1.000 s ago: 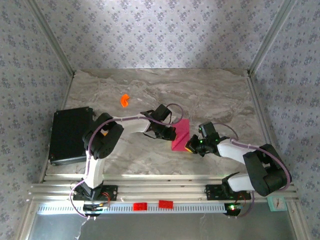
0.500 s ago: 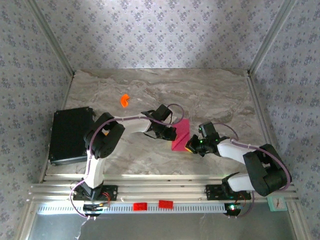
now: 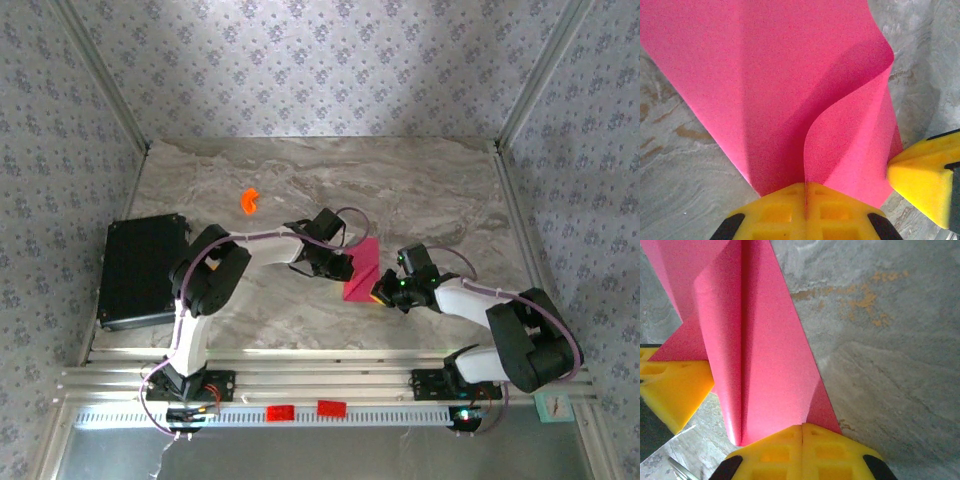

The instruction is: Fold a paper plane with a square sheet of paper (pick it up from the middle)

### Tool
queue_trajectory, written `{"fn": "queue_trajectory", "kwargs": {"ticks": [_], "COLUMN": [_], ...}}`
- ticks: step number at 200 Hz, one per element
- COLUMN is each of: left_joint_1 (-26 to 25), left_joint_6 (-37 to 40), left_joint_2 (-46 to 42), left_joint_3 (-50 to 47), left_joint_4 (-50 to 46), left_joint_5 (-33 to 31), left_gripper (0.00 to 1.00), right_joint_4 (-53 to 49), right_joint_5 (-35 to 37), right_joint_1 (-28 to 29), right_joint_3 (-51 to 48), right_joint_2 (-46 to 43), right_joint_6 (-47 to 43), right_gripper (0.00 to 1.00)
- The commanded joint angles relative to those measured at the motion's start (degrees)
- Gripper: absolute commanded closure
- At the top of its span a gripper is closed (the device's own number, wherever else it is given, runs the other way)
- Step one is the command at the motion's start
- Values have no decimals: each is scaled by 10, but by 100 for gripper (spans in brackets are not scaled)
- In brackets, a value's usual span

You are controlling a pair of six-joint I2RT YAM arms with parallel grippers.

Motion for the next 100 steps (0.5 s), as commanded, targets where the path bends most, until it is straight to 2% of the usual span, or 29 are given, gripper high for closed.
{"fn": "queue_trajectory", "kwargs": {"ticks": [1,100], "left_joint_1": [-4,-4], "left_joint_6": [14,11], "left_joint_2": [13,15], "left_joint_3": [19,2], "left_joint_4": [-12,-14], "left_joint_5": [7,3], "left_gripper": [94,95], "right_joint_4": [-55,-38], "right_joint_5": [18,5], "right_joint_1": [-6,-8], "right_joint_3": [-18,-13], "right_joint_2": [3,-4], "right_joint_6": [-12,-10], "right_gripper": [95,93]}}
